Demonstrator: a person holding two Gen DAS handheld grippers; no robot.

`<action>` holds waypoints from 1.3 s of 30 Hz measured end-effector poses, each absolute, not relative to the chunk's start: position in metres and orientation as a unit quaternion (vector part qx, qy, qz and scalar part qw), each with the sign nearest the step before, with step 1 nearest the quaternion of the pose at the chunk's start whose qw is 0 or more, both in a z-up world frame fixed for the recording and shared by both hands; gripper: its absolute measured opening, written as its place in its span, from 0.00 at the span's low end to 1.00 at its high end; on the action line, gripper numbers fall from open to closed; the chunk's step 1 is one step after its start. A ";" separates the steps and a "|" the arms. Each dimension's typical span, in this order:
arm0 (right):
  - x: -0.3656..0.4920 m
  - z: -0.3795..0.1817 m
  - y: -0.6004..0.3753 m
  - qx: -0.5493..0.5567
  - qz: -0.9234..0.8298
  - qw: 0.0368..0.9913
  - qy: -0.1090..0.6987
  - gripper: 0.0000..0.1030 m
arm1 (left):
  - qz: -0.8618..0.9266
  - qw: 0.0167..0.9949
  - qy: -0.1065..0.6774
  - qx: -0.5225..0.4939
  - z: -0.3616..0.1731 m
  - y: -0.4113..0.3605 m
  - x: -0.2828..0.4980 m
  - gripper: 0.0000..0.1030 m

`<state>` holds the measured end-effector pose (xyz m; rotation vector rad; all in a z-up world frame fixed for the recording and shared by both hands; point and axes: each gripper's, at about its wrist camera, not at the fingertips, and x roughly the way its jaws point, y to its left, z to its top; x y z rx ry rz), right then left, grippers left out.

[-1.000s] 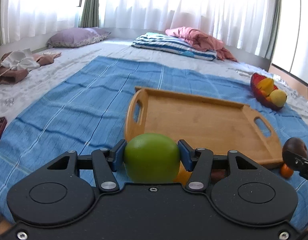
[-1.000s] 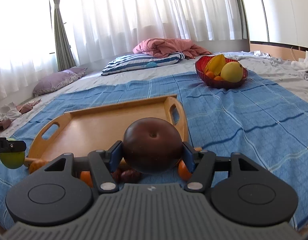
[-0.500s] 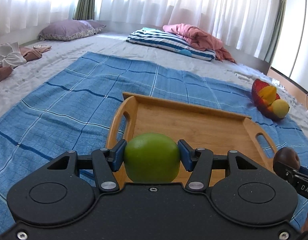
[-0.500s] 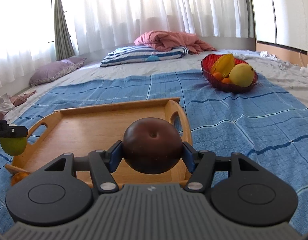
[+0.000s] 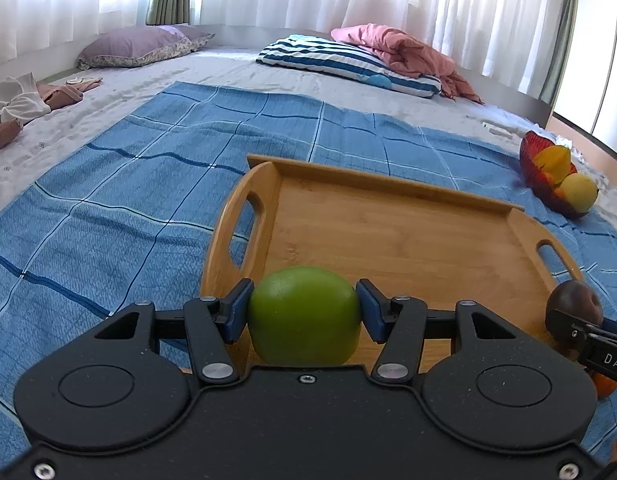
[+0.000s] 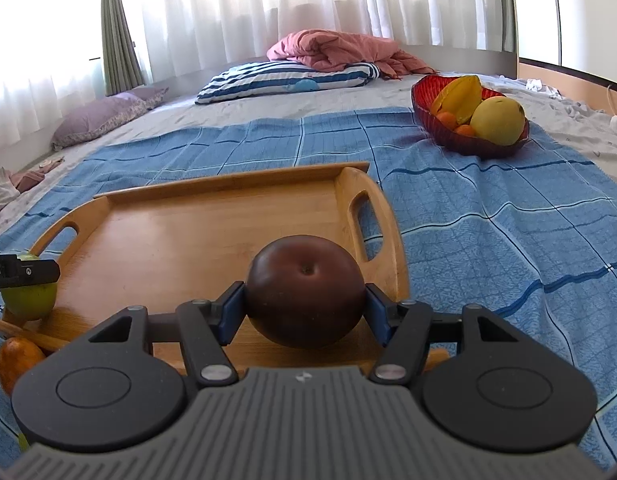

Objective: Organize fruits
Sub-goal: 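Lift and carry both held apples over the wooden tray, then open both tools to set the apples down on the tray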

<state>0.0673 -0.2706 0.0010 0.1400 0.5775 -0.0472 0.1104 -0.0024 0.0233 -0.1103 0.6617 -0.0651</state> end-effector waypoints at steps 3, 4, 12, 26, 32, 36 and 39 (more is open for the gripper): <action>0.068 -0.001 -0.268 0.062 -0.023 0.956 0.286 0.63 | -0.031 0.945 0.322 -0.049 0.022 -0.003 0.110 0.52; 0.068 -0.002 -0.267 0.061 -0.022 0.956 0.288 0.63 | -0.030 0.945 0.322 -0.047 0.022 -0.003 0.110 0.52; 0.070 -0.004 -0.264 0.057 -0.020 0.955 0.289 0.63 | -0.032 0.947 0.318 -0.040 0.021 -0.006 0.110 0.52; 0.068 -0.005 -0.262 0.050 -0.018 0.957 0.285 0.75 | -0.027 0.949 0.313 -0.034 0.021 -0.007 0.108 0.59; 0.064 0.000 -0.258 0.034 -0.019 0.961 0.273 0.81 | -0.034 0.949 0.311 -0.041 0.022 -0.005 0.107 0.75; 0.063 0.000 -0.256 0.028 -0.017 0.961 0.273 0.83 | -0.035 0.950 0.308 -0.038 0.022 -0.006 0.106 0.80; 0.061 0.000 -0.255 0.024 -0.019 0.962 0.273 0.85 | -0.040 0.950 0.308 -0.037 0.022 -0.006 0.103 0.85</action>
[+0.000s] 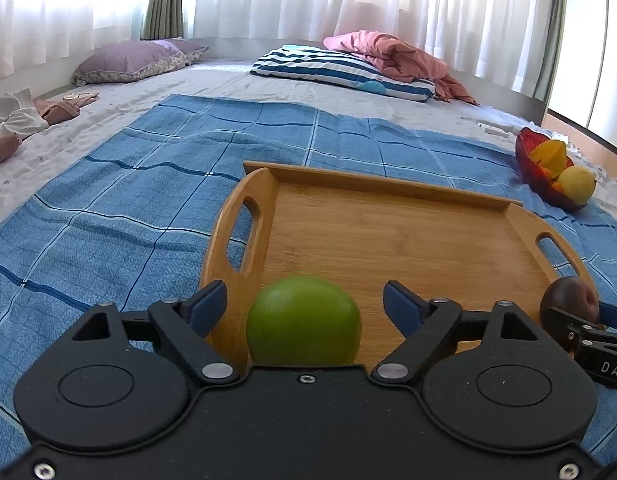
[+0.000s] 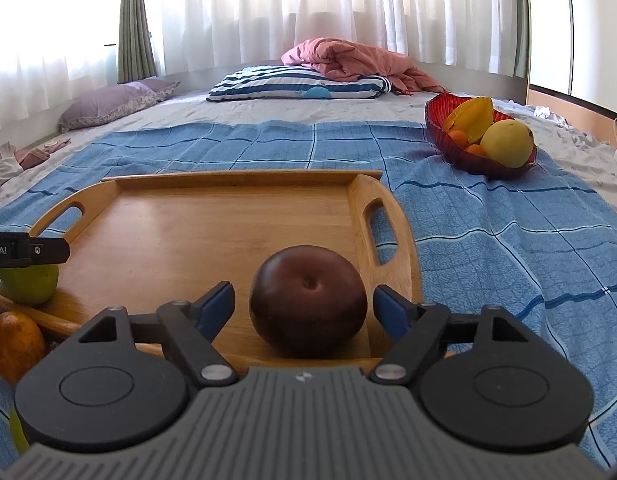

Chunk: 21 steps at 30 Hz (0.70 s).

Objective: Organize fruits
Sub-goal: 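Open both tools to set the apples down on the tray, then withdraw both open tools from the tray back toward the fruit row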

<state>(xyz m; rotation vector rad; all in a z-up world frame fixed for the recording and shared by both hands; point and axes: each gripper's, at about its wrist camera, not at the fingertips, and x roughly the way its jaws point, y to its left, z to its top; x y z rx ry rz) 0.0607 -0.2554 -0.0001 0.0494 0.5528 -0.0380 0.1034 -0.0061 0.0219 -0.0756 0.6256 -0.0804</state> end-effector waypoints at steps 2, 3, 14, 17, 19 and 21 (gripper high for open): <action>0.059 0.000 -0.256 0.024 -0.020 0.962 0.272 0.86 | -0.042 0.950 0.307 -0.034 0.021 -0.007 0.102 0.88; 0.059 0.000 -0.256 0.025 -0.020 0.962 0.272 0.87 | -0.043 0.950 0.307 -0.031 0.021 -0.007 0.101 0.89; 0.048 0.004 -0.260 0.029 -0.021 0.964 0.263 0.93 | -0.038 0.950 0.308 -0.017 0.018 -0.010 0.090 0.96; 0.046 0.004 -0.261 0.033 -0.019 0.965 0.260 0.95 | -0.038 0.950 0.308 -0.020 0.019 -0.007 0.087 0.97; 0.044 0.005 -0.261 0.034 -0.019 0.965 0.258 0.97 | -0.035 0.951 0.307 -0.020 0.019 -0.005 0.085 0.98; 0.042 0.005 -0.261 0.035 -0.020 0.966 0.256 0.98 | -0.033 0.951 0.306 -0.020 0.019 -0.004 0.082 0.98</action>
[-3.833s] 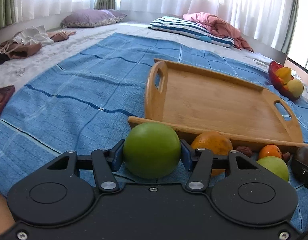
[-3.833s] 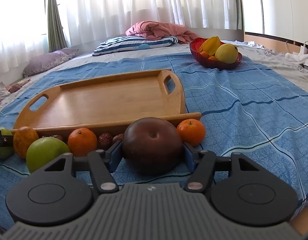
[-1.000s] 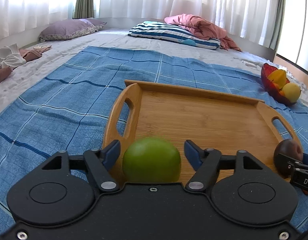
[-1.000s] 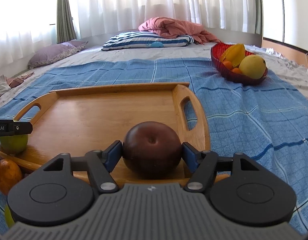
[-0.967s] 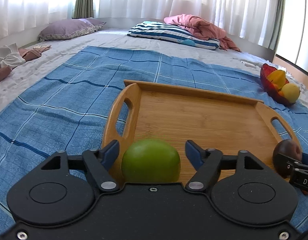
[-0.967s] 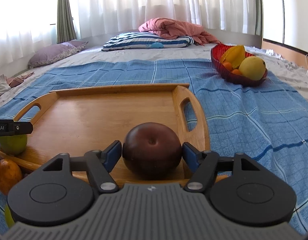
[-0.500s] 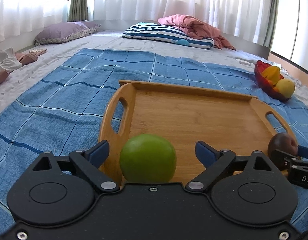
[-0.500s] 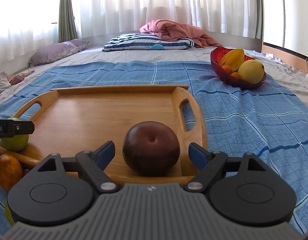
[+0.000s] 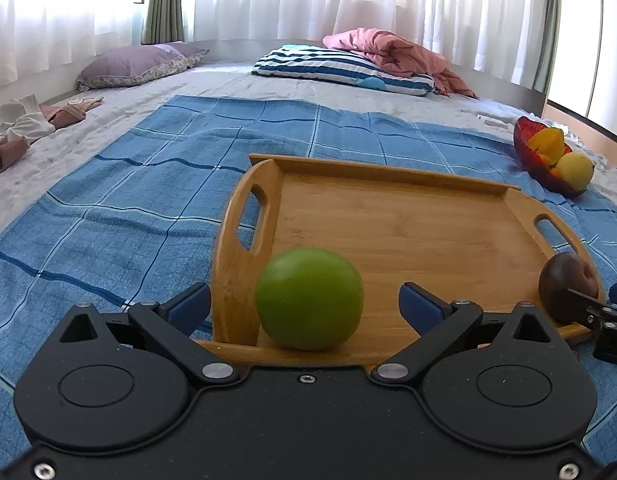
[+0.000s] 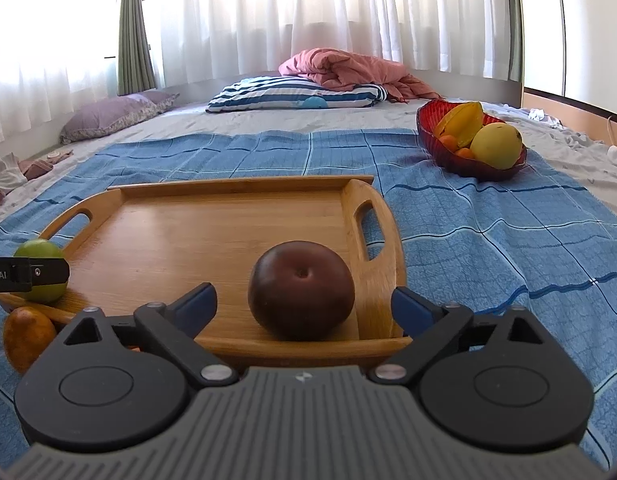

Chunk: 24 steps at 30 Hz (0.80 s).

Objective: Organize fruits
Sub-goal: 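Withdraw both open tools from the tray back toward the fruit row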

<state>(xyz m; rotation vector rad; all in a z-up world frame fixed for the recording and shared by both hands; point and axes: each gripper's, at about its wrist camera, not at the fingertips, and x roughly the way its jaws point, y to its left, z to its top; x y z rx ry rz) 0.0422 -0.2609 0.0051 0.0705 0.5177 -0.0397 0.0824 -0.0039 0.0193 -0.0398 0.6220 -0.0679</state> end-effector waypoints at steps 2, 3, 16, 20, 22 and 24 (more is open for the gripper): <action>0.039 0.006 -0.261 0.037 -0.019 0.967 0.253 1.00 | -0.032 0.952 0.304 -0.018 0.020 -0.004 0.079 0.98; 0.037 0.006 -0.262 0.040 -0.018 0.967 0.251 1.00 | -0.032 0.952 0.303 -0.018 0.020 -0.003 0.078 0.98; 0.014 0.006 -0.267 0.058 -0.022 0.970 0.236 1.00 | -0.044 0.954 0.298 -0.017 0.024 0.000 0.055 1.00; 0.005 0.006 -0.268 0.050 -0.030 0.972 0.227 1.00 | -0.049 0.954 0.295 -0.011 0.024 -0.001 0.044 1.00; 0.000 0.005 -0.269 0.044 -0.036 0.973 0.224 1.00 | -0.052 0.954 0.294 -0.010 0.025 -0.002 0.039 1.00; -0.004 0.003 -0.270 0.043 -0.043 0.973 0.224 1.00 | -0.055 0.955 0.292 -0.011 0.025 -0.001 0.035 1.00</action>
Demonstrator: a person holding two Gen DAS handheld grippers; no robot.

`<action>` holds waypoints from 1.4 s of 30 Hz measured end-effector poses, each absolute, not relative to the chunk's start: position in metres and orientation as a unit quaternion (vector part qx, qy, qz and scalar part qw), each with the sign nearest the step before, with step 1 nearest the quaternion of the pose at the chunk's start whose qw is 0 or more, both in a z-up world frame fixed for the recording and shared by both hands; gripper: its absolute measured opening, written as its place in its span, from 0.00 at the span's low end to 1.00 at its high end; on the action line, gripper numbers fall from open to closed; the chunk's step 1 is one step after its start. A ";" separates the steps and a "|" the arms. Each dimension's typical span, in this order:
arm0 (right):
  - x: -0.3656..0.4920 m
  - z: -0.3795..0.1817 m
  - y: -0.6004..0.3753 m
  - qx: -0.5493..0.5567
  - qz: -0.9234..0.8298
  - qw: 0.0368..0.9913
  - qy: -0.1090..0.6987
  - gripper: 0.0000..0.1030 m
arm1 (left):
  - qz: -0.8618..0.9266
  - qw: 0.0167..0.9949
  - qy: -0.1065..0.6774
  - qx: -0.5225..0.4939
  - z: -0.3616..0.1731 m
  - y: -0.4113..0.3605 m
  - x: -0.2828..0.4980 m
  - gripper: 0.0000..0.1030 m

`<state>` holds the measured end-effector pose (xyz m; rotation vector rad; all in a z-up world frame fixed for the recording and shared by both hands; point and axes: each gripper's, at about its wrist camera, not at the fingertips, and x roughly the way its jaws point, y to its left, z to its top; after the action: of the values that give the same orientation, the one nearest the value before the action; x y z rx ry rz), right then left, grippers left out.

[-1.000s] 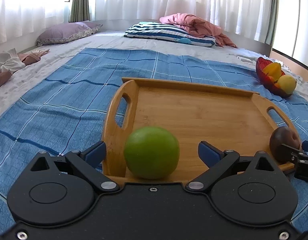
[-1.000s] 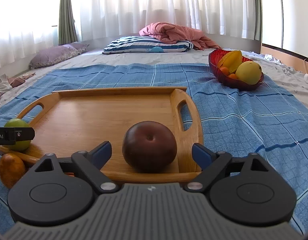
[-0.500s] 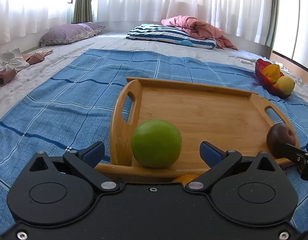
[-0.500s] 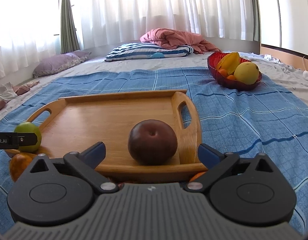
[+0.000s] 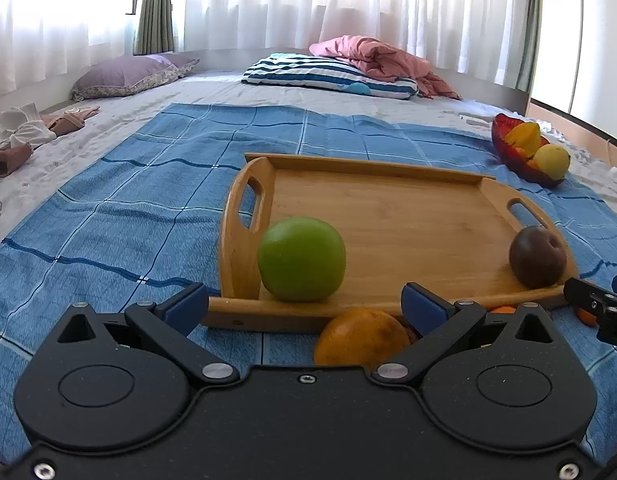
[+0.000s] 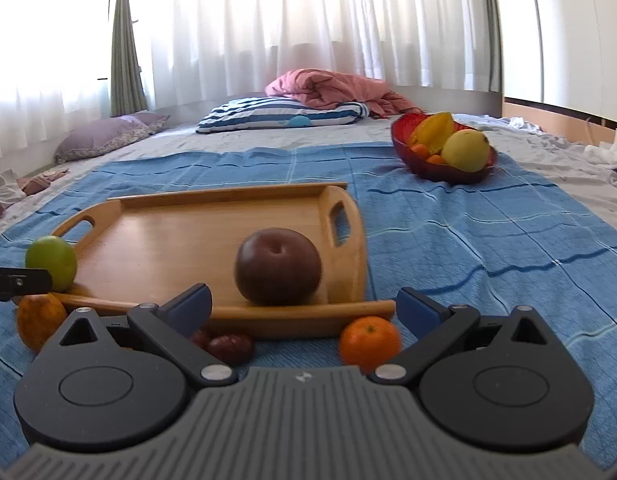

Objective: Organize fruits
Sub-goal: 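Withdraw both open tools from the tray back toward the fruit row, then grasp the large orange with the left tool while the right tool grasps a mandarin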

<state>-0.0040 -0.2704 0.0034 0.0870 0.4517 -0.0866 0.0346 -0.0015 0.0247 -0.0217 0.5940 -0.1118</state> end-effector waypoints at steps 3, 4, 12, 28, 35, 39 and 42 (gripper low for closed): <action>-0.008 -0.001 -0.276 0.050 -0.051 0.971 0.228 1.00 | -0.059 0.954 0.294 -0.013 0.024 -0.002 0.029 1.00; -0.010 -0.002 -0.278 0.053 -0.053 0.970 0.230 1.00 | -0.061 0.954 0.294 -0.013 0.024 -0.002 0.027 1.00; -0.014 -0.013 -0.286 0.062 -0.073 0.966 0.242 1.00 | -0.066 0.954 0.294 -0.010 0.016 -0.005 0.019 1.00; -0.008 -0.027 -0.283 0.052 -0.083 0.959 0.265 1.00 | -0.077 0.950 0.301 -0.015 0.002 -0.011 0.014 0.96; -0.007 -0.031 -0.277 0.034 -0.088 0.960 0.264 1.00 | -0.083 0.947 0.308 -0.020 -0.001 -0.013 0.015 0.76; -0.007 -0.032 -0.279 0.039 -0.083 0.960 0.263 1.00 | -0.088 0.945 0.315 -0.018 -0.003 -0.015 0.016 0.63; -0.006 -0.032 -0.279 0.041 -0.079 0.961 0.263 0.97 | -0.091 0.945 0.315 -0.016 -0.003 -0.018 0.016 0.59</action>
<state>-0.0062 -0.2793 -0.0325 0.0830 0.5338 -0.1592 0.0156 -0.0178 -0.0035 -0.0335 0.6415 -0.1848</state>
